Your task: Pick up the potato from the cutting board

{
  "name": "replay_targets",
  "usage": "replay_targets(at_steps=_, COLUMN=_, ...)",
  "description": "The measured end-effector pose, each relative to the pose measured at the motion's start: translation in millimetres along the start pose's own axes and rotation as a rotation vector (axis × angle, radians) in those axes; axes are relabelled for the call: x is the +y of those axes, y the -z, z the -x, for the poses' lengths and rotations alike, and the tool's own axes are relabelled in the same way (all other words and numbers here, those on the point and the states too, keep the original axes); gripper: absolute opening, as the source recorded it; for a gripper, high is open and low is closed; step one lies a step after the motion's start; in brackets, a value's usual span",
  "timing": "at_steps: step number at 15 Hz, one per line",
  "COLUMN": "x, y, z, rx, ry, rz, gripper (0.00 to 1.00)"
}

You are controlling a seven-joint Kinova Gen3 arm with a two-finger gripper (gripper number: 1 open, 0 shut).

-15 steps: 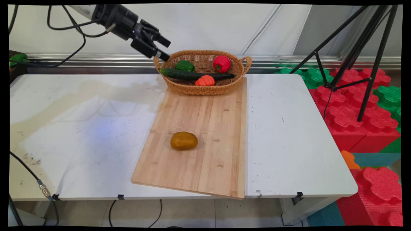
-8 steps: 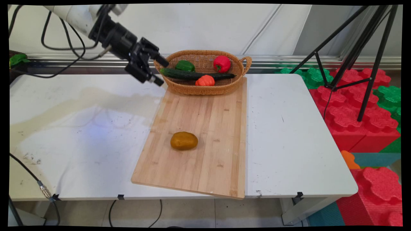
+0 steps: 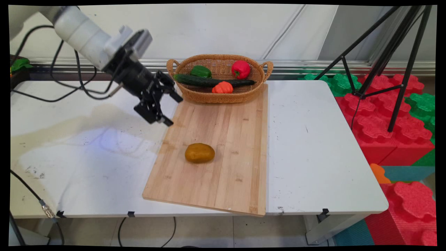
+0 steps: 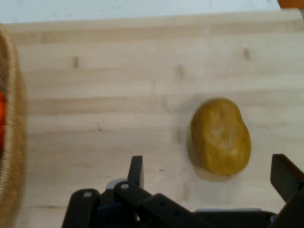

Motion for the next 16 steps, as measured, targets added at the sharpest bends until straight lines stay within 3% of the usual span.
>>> replay_targets(at_steps=9, x=31, y=-66, z=5, rx=-0.09, ry=-0.102, rz=0.028, gripper=1.0)
replay_targets(at_steps=16, x=34, y=-109, z=-3, rx=-0.113, ry=-0.07, rz=0.017, gripper=1.0)
